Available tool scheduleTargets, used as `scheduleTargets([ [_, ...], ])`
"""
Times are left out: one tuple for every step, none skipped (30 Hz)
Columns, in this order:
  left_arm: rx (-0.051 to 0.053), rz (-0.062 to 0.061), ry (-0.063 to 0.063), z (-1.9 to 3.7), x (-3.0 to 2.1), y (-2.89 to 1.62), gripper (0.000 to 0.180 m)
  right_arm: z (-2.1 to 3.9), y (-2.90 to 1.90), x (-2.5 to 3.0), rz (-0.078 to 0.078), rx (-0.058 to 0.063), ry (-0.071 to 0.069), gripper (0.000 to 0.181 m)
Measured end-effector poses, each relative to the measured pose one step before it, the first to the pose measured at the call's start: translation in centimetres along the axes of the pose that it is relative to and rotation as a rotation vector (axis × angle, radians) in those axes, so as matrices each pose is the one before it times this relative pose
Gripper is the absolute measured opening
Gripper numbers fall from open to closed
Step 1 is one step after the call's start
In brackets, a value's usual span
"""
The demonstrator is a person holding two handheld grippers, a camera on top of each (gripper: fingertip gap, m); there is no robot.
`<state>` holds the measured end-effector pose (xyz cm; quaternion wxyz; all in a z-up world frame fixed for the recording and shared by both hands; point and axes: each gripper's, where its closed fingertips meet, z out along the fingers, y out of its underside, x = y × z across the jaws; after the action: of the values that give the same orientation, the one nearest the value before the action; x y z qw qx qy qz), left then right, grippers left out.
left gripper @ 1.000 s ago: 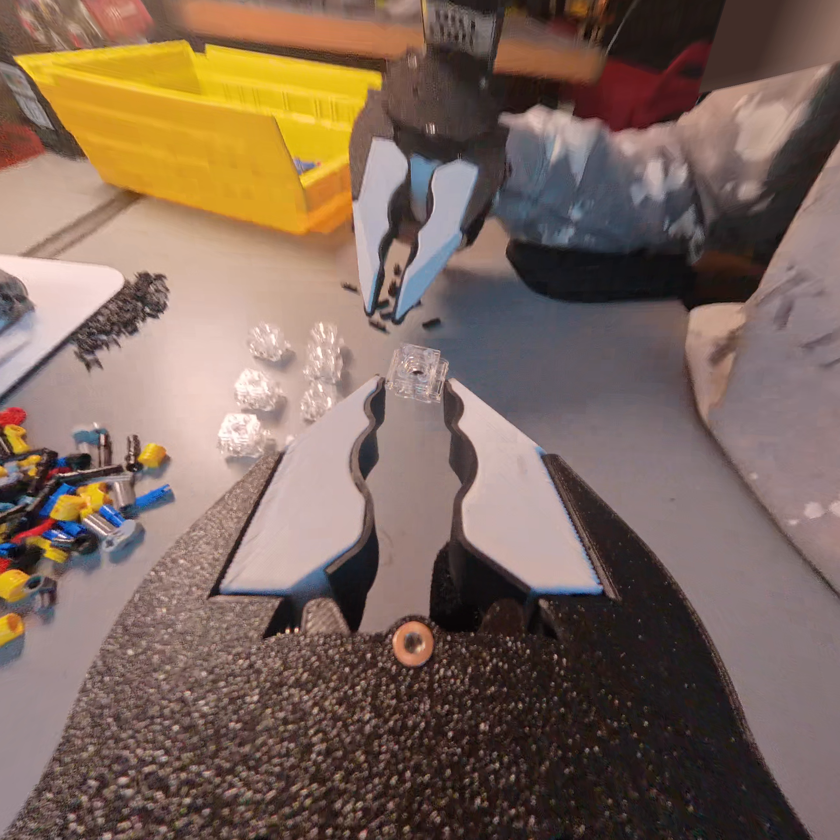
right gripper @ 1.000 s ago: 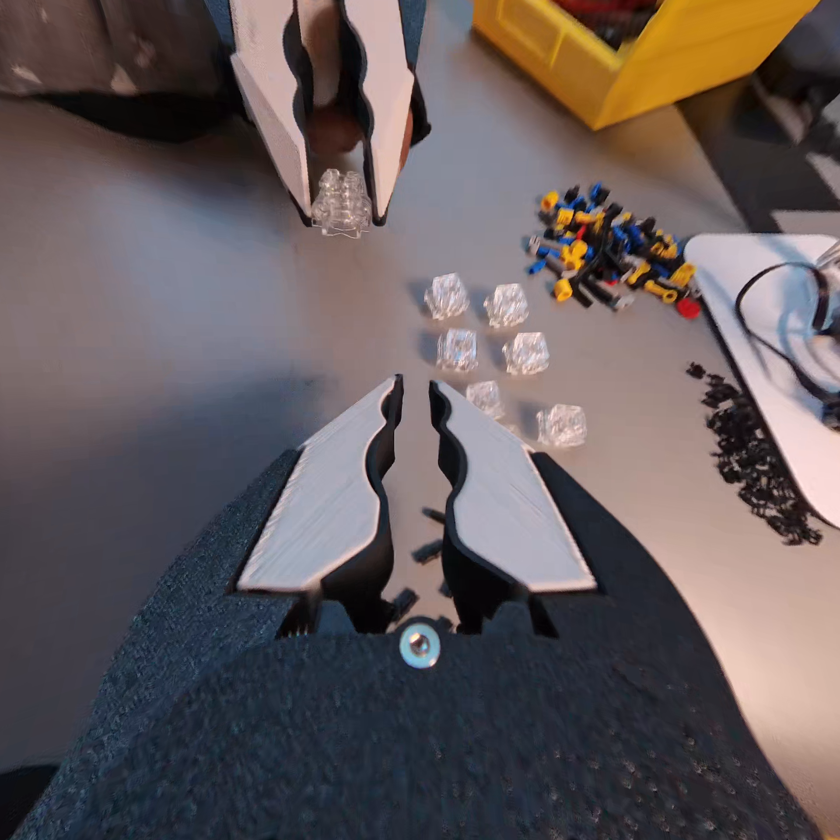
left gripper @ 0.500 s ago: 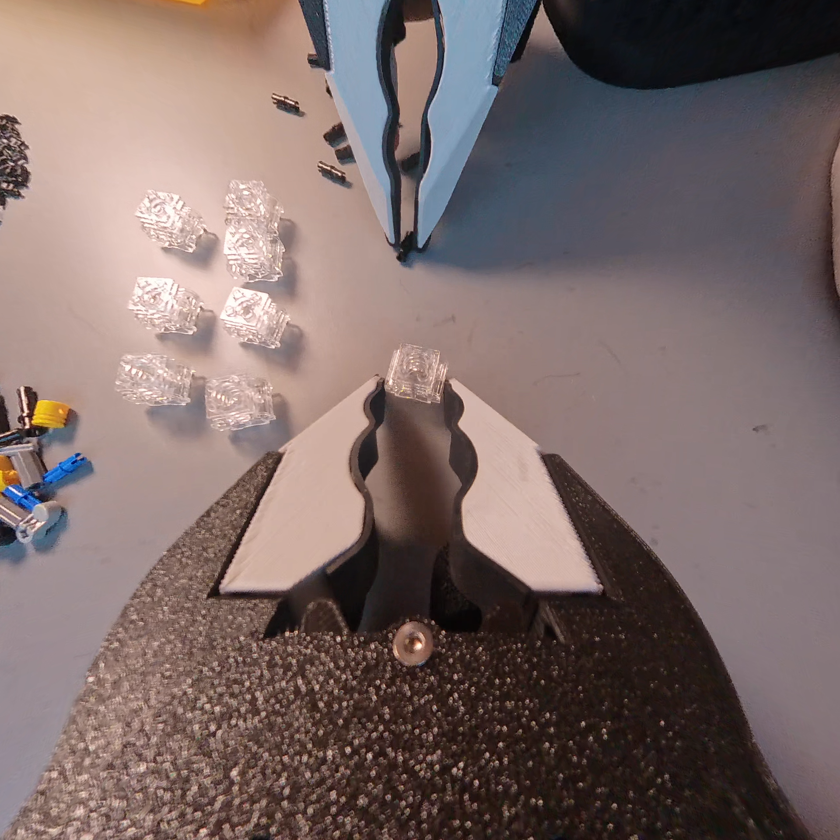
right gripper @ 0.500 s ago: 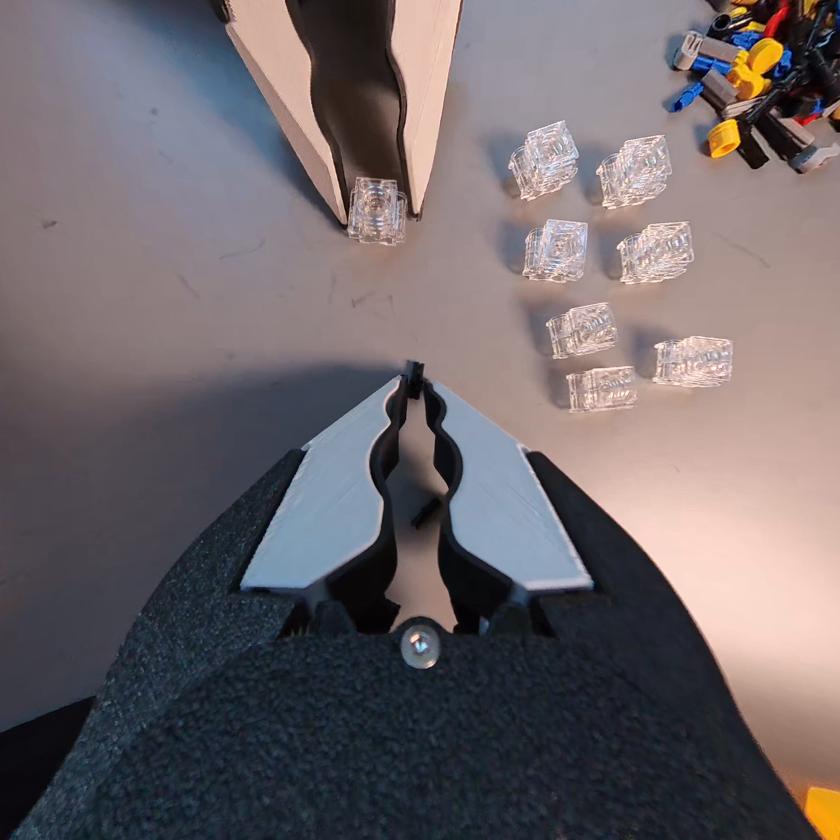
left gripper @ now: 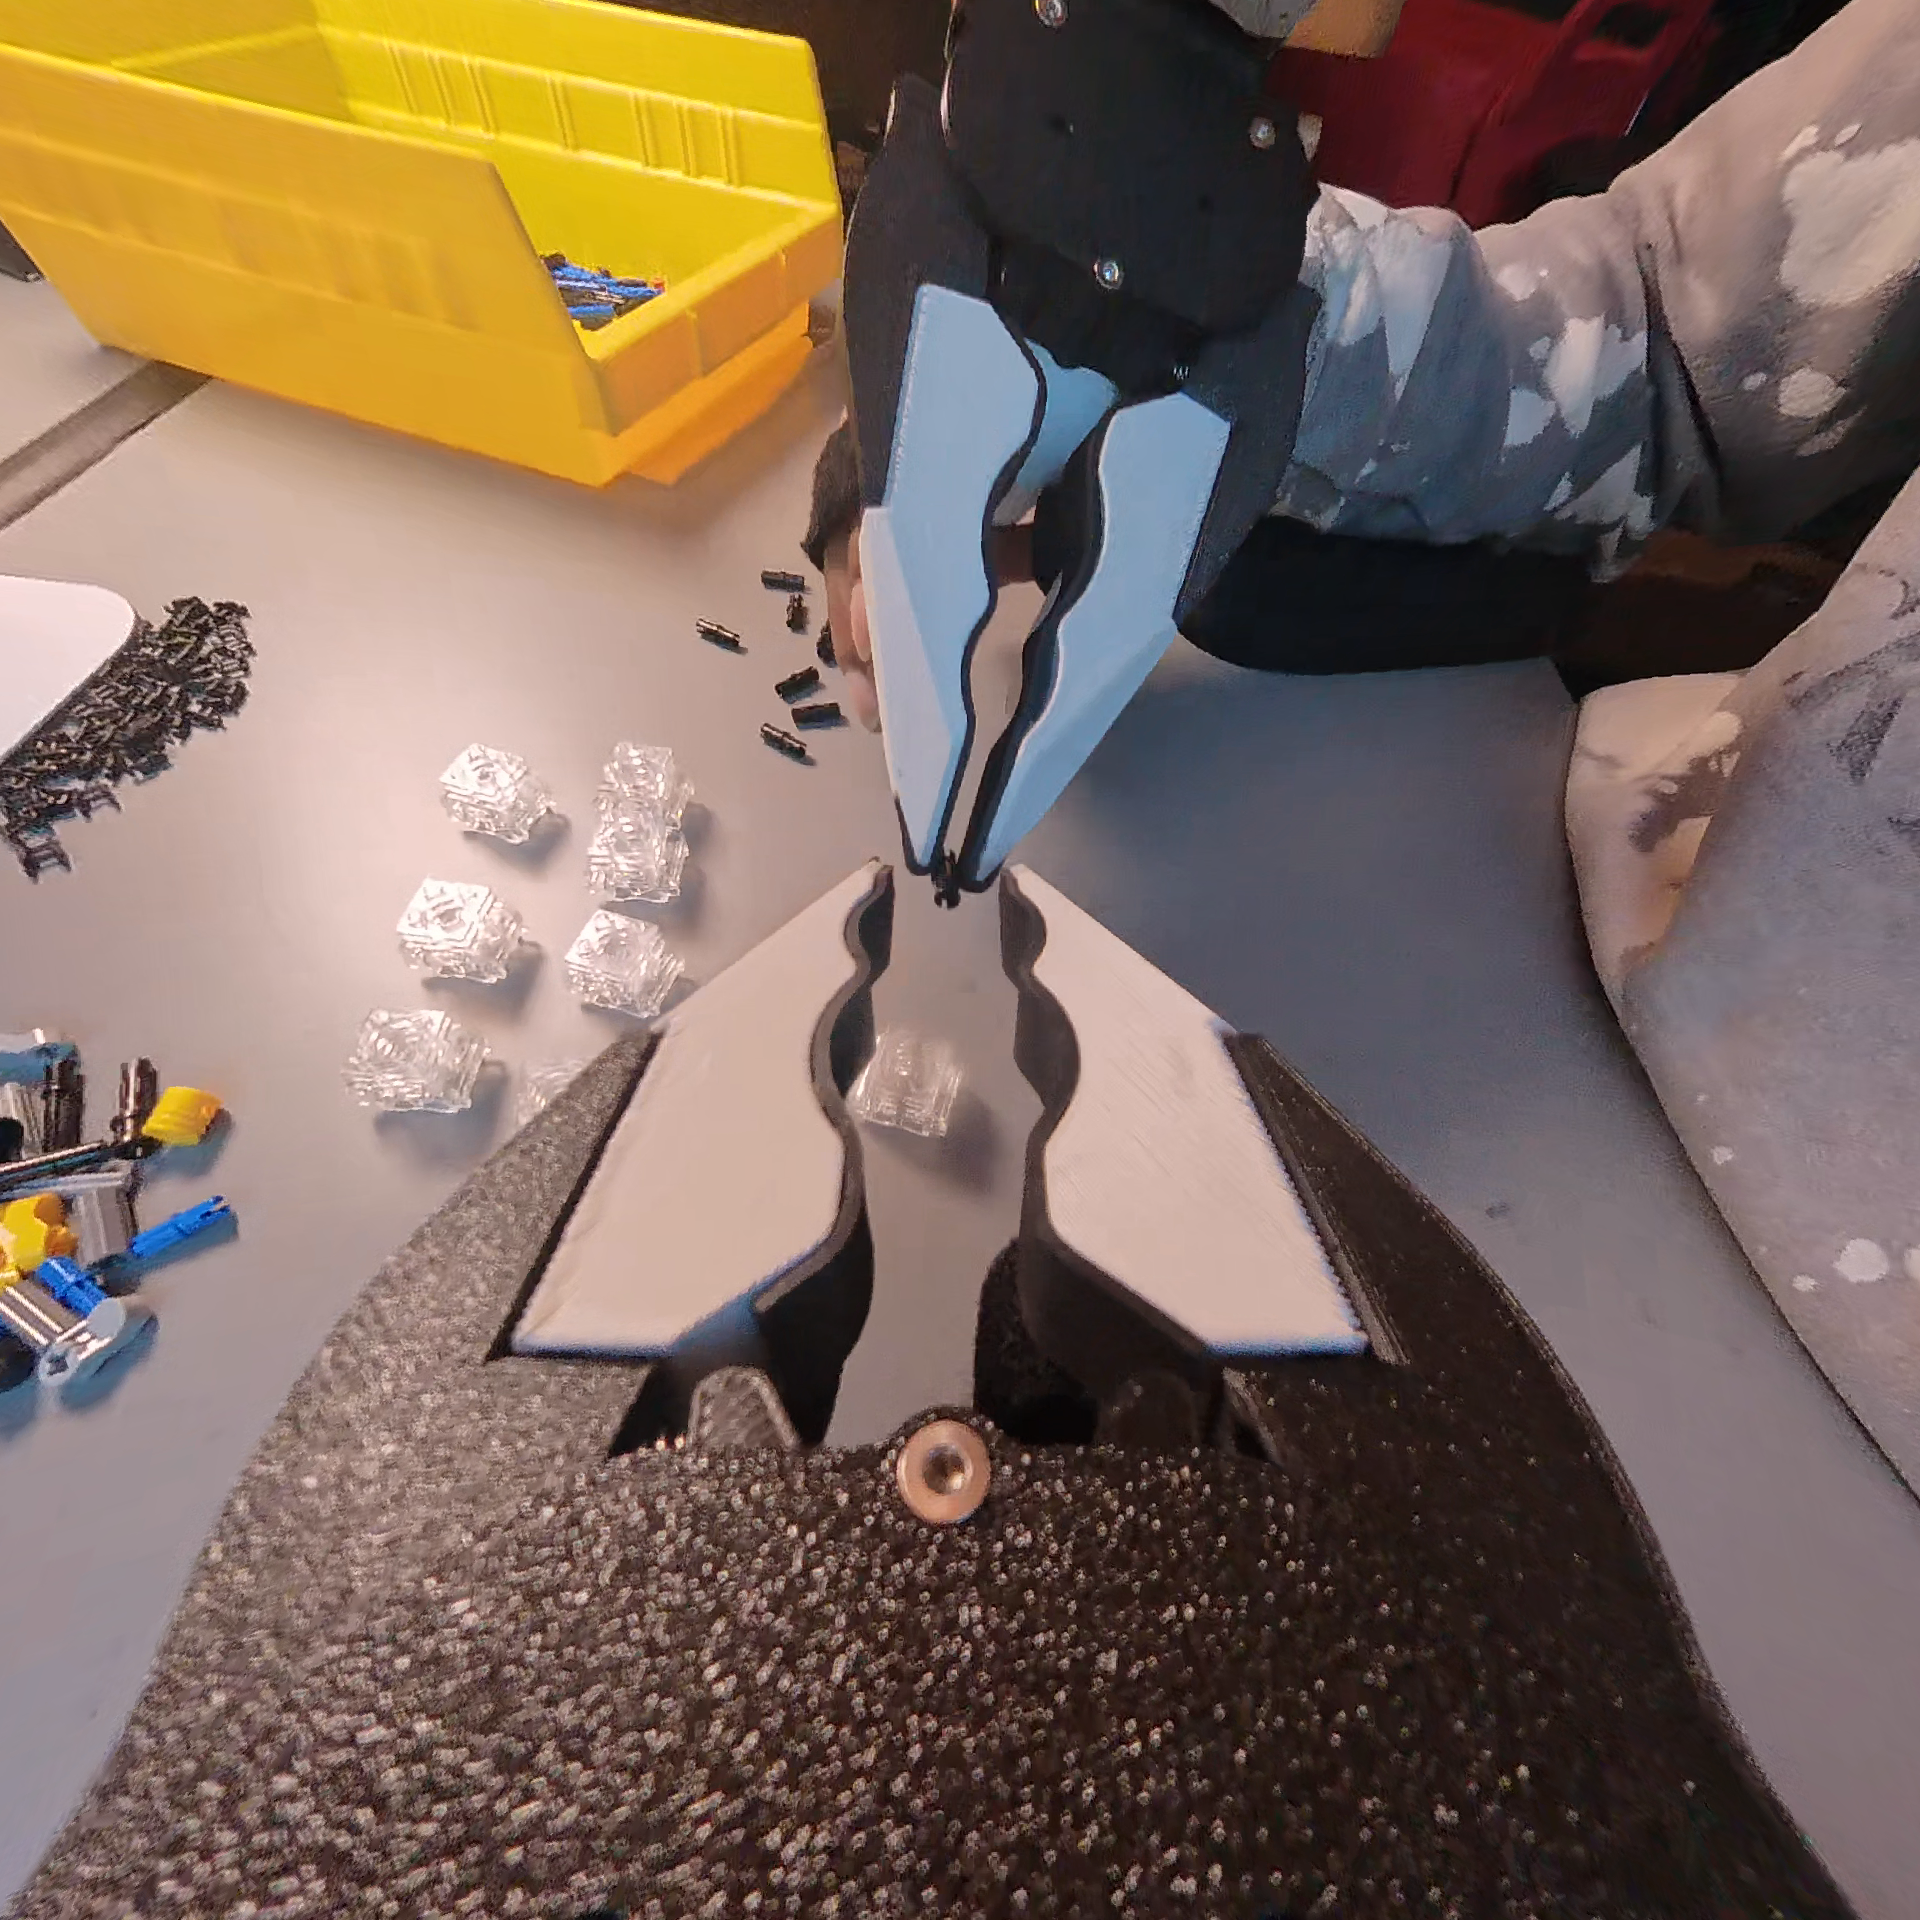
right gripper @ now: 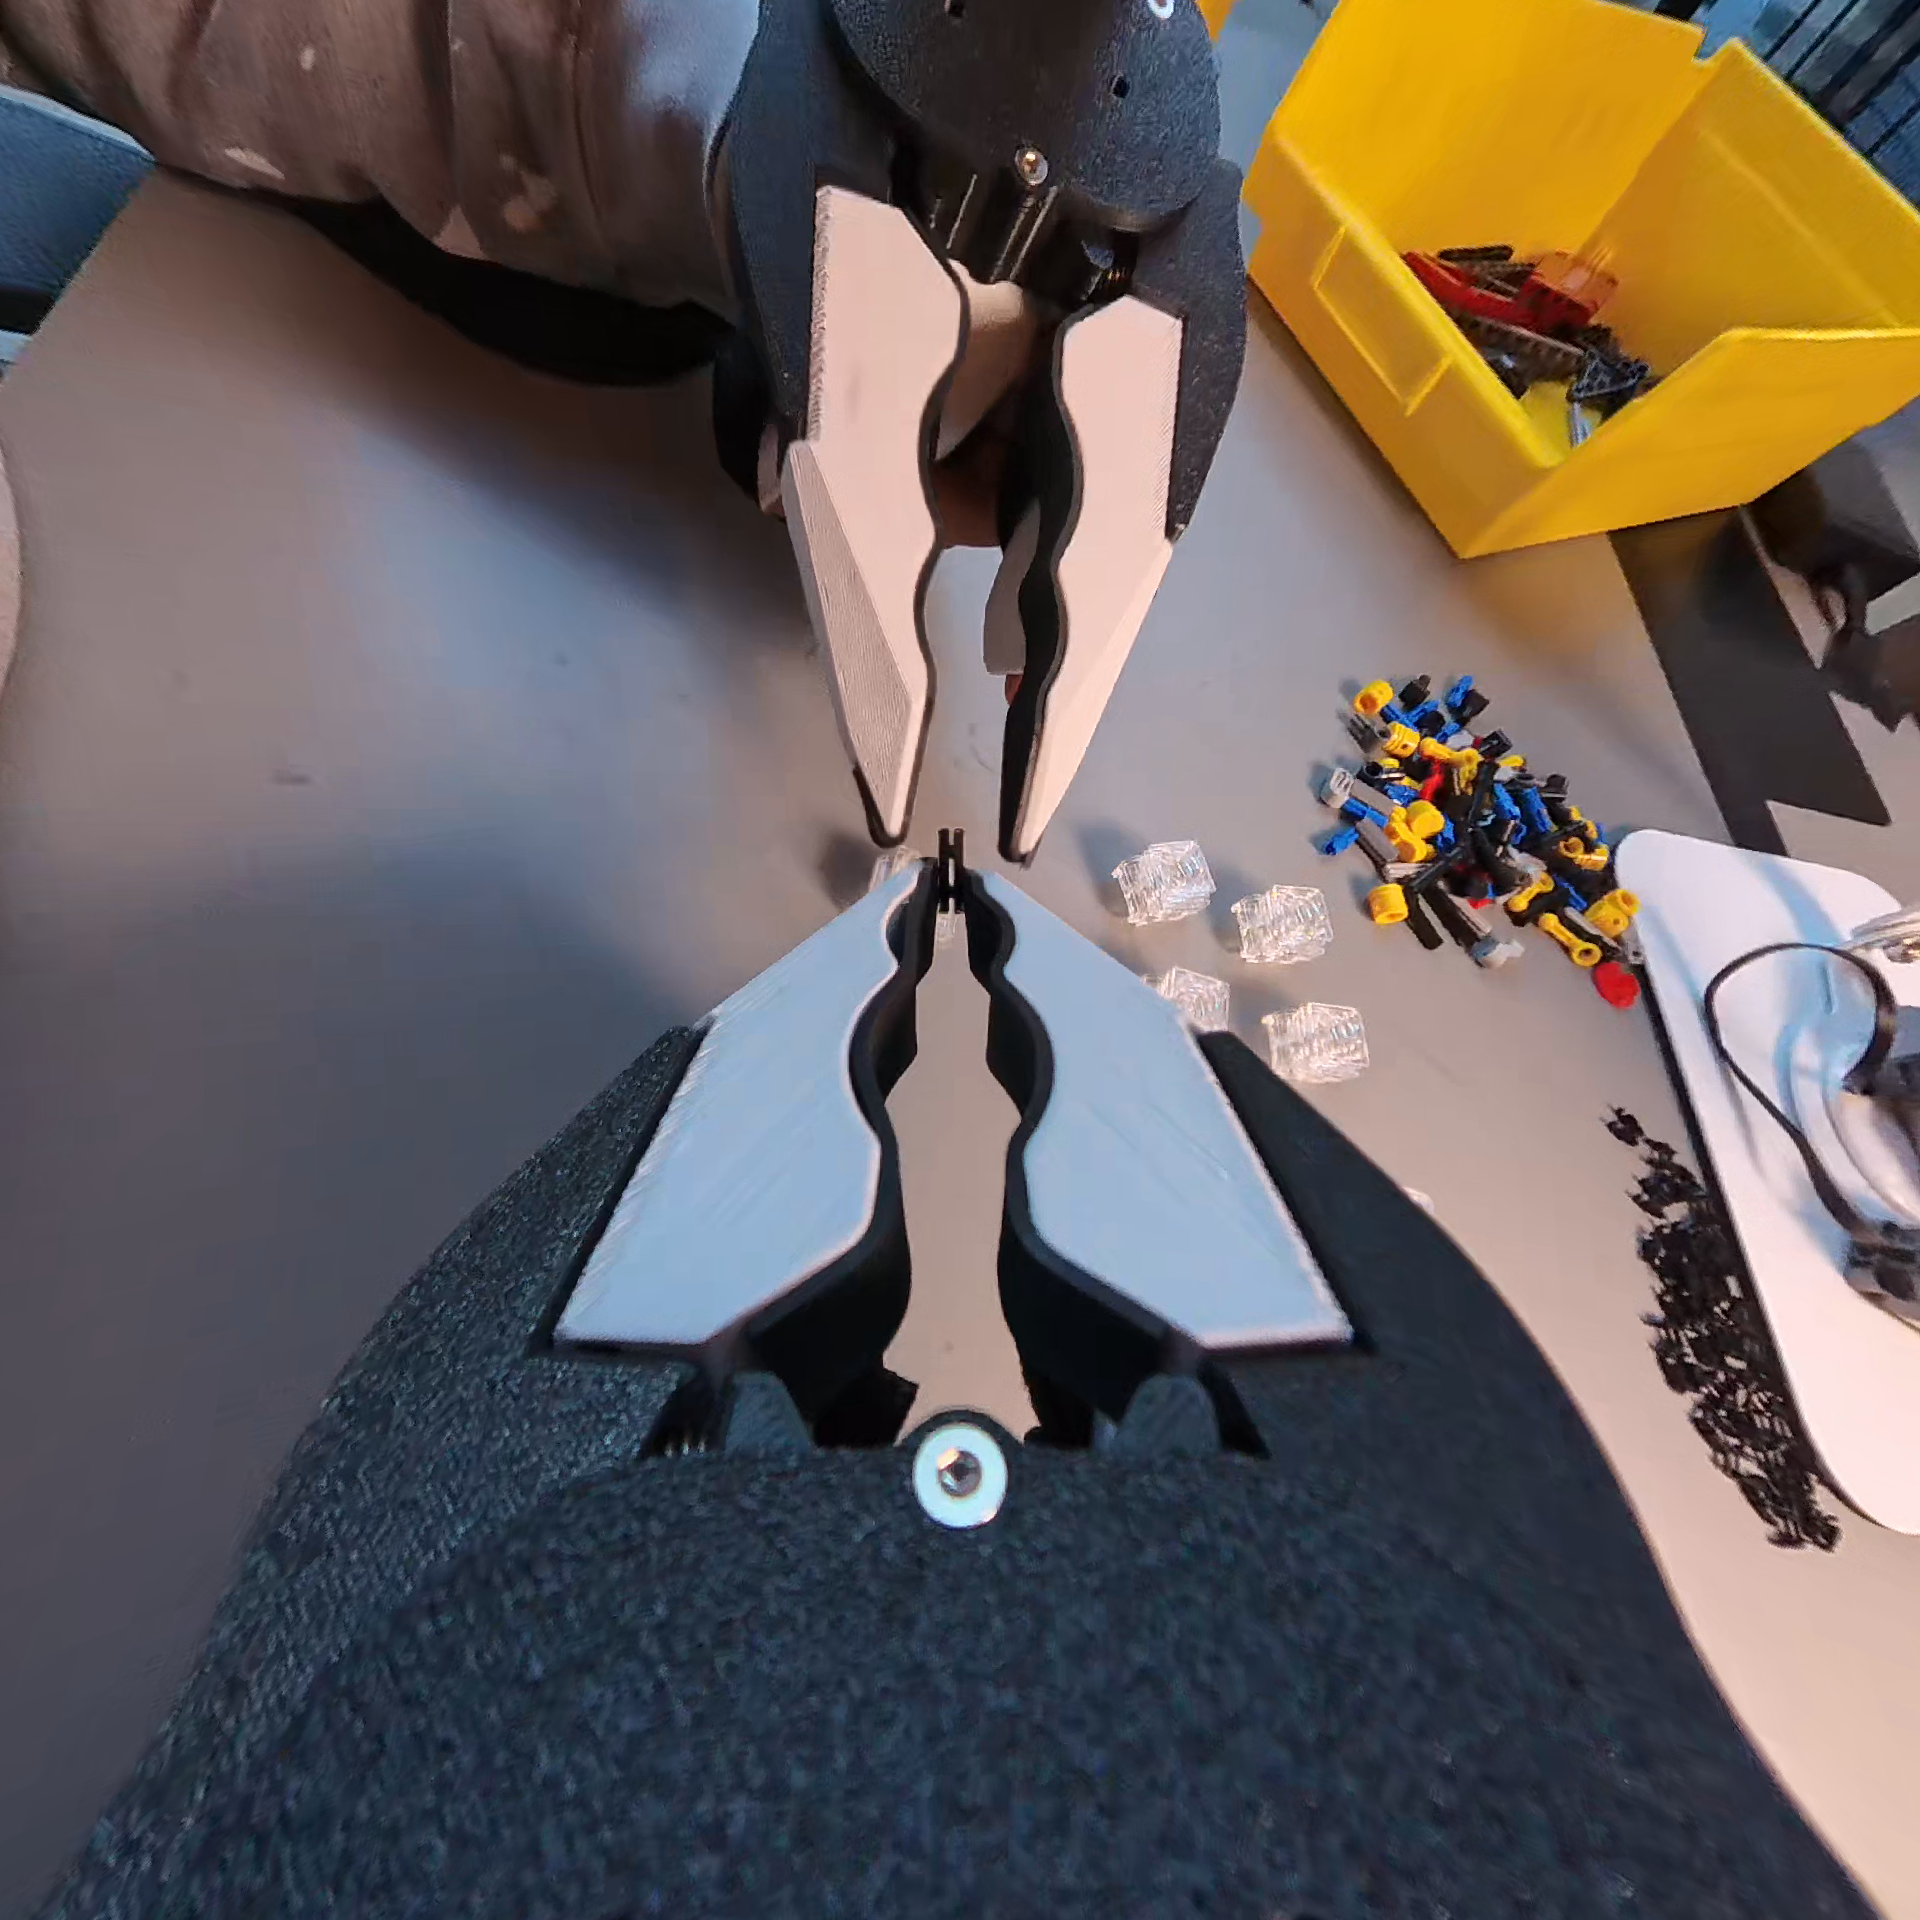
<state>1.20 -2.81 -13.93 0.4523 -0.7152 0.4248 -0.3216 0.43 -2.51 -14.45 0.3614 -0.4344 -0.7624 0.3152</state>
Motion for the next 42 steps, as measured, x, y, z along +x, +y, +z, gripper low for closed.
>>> scheduleTargets([
  [-0.0060,0.0060,0.0000,0.063,0.098,0.051,0.016,0.028,-0.206,-0.022,-0.0035,0.0059,0.0031,0.004],
  [-0.0085,0.0051,-0.0045,0.022,0.001,0.123,0.014,0.001,-0.136,-0.079,-0.0018,0.0015,-0.0023,0.004],
  [-0.0026,0.0044,0.0001,-0.020,0.055,0.054,0.013,-0.014,-0.064,0.067,-0.0069,-0.0020,0.0070,0.004],
  [0.0017,0.0025,0.0018,-0.071,0.065,-0.038,0.011,-0.052,-0.111,0.029,-0.0057,0.0030,0.0050,0.004],
  [0.0058,0.0017,0.0021,-0.084,0.043,-0.124,0.010,-0.056,-0.102,-0.018,-0.0001,0.0033,0.0001,0.004],
  [0.0049,0.0009,0.0011,-0.096,0.021,-0.110,0.009,-0.092,-0.121,0.054,-0.0003,0.0044,0.0040,0.004],
  [0.0058,-0.0005,-0.0014,-0.098,-0.022,-0.110,0.008,-0.105,-0.066,0.032,-0.0027,0.0025,0.0031,0.004],
  [0.0072,-0.0024,-0.0008,-0.106,-0.031,-0.125,0.006,-0.107,-0.034,-0.042,-0.0029,-0.0002,-0.0012,0.004],
  [0.0085,-0.0027,0.0030,-0.081,0.027,-0.129,0.004,-0.076,-0.078,0.012,-0.0022,0.0032,0.0039,0.004],
  [0.0062,-0.0029,0.0070,-0.039,0.109,-0.099,0.003,-0.040,-0.110,-0.002,-0.0018,0.0051,0.0034,0.004],
  [0.0008,-0.0002,0.0045,0.019,0.082,-0.015,0.003,-0.015,-0.010,-0.069,-0.0020,-0.0018,-0.0015,0.004],
  [-0.0021,0.0035,-0.0014,0.020,0.003,0.030,0.003,0.013,0.049,-0.005,-0.0041,-0.0037,0.0026,0.004],
  [0.0007,0.0031,-0.0016,0.006,-0.013,0.003,0.002,-0.007,0.003,0.002,-0.0049,-0.0002,0.0027,0.004],
  [0.0038,-0.0025,0.0038,-0.025,0.029,-0.058,0.002,-0.044,-0.075,-0.009,-0.0007,0.0051,-0.0002,0.004],
  [0.0104,-0.0085,0.0041,-0.082,-0.009,-0.160,0.002,-0.090,-0.143,0.081,0.0022,0.0111,0.0037,0.004],
  [0.0224,-0.0125,0.0068,-0.140,0.002,-0.339,0.002,-0.153,-0.308,0.145,0.0038,0.0225,0.0050,0.004],
  [0.0388,-0.0199,0.0157,-0.230,0.089,-0.576,0.002,-0.252,-0.530,0.159,0.0083,0.0392,0.0041,0.005],
  [0.0571,-0.0342,0.0292,-0.321,0.225,-0.860,0.002,-0.327,-0.762,0.178,0.0162,0.0525,0.0041,0.005],
  [0.0728,-0.0479,0.0445,-0.377,0.382,-1.115,0.002,-0.327,-0.763,0.168,0.0200,0.0463,0.0022,0.006],
  [0.0729,-0.0497,0.0456,-0.333,0.440,-1.165,0.002,-0.284,-0.707,0.145,0.0122,0.0341,0.0053,0.007],
  [0.0536,-0.0348,0.0278,-0.228,0.262,-0.878,0.002,-0.265,-0.899,0.024,0.0008,0.0402,0.0057,0.006],
  [0.0336,-0.0180,0.0191,-0.120,0.228,-0.545,0.002,-0.235,-1.012,-0.017,-0.0033,0.0437,0.0081,0.006],
  [0.0261,-0.0160,0.0265,-0.074,0.365,-0.406,0.002,-0.135,-0.751,0.067,-0.0064,0.0281,0.0136,0.005],
  [0.0256,-0.0187,0.0197,-0.051,0.264,-0.394,0.002,-0.053,-0.489,0.112,-0.0084,0.0151,0.0157,0.005],
  [0.0214,-0.0126,0.0139,-0.025,0.178,-0.326,0.002,-0.025,-0.357,0.060,-0.0080,0.0122,0.0127,0.005],
  [0.0143,-0.0106,0.0124,-0.028,0.147,-0.202,0.002,0.007,-0.254,0.023,-0.0077,0.0088,0.0092,0.005],
  [0.0091,-0.0083,0.0077,-0.025,0.062,-0.116,0.002,0.006,-0.155,0.059,-0.0081,0.0055,0.0103,0.005],
  [0.0051,-0.0055,0.0058,-0.031,0.050,-0.045,0.002,-0.005,-0.125,0.084,-0.0051,0.0079,0.0103,0.005],
  [-0.0003,-0.0033,0.0047,-0.030,0.041,0.024,0.002,0.009,-0.062,-0.065,0.0047,0.0060,-0.0035,0.006],
  [-0.0049,0.0007,0.0011,-0.007,0.012,0.084,0.001,0.016,0.013,-0.066,0.0095,0.0022,-0.0066,0.007],
  [-0.0053,0.0021,0.0003,-0.003,0.001,0.096,0.002,-0.017,-0.008,0.024,0.0037,0.0046,0.0004,0.007],
  [-0.0051,0.0017,0.0019,-0.001,0.026,0.092,0.002,-0.016,0.014,-0.071,0.0039,0.0019,-0.0063,0.007],
  [-0.0058,0.0014,0.0036,0.015,0.059,0.096,0.002,-0.002,0.052,-0.151,0.0060,-0.0024,-0.0122,0.008],
  [-0.0075,0.0016,0.0012,0.023,0.014,0.131,0.002,-0.008,0.005,-0.045,0.0026,0.0011,-0.0035,0.008],
  [-0.0059,0.0020,0.0013,0.022,0.033,0.103,0.002,0.003,0.043,-0.055,0.0005,-0.0004,-0.0028,0.008],
  [-0.0041,0.0002,0.0020,0.021,0.022,0.072,0.002,0.006,0.027,-0.006,0.0018,0.0001,-0.0012,0.008],
  [-0.0043,-0.0004,0.0017,0.018,0.017,0.084,0.002,-0.006,0.015,0.042,0.0042,0.0013,0.0008,0.008],
  [-0.0073,0.0006,0.0002,0.035,-0.008,0.142,0.002,-0.036,-0.026,0.027,0.0048,0.0035,-0.0010,0.008],
  [-0.0070,0.0016,-0.0011,0.054,-0.022,0.144,0.002,-0.041,-0.006,-0.057,0.0043,0.0024,-0.0064,0.008],
  [-0.0022,0.0004,0.0003,0.040,0.016,0.053,0.002,-0.001,0.028,-0.138,0.0024,-0.0009,-0.0100,0.008],
  [-0.0001,-0.0015,0.0040,0.040,0.064,0.005,0.002,0.028,0.079,-0.163,-0.0009,-0.0048,-0.0099,0.007],
  [0.0011,-0.0021,0.0038,0.019,0.056,-0.009,0.002,0.038,0.119,-0.148,-0.0022,-0.0061,-0.0078,0.007],
])
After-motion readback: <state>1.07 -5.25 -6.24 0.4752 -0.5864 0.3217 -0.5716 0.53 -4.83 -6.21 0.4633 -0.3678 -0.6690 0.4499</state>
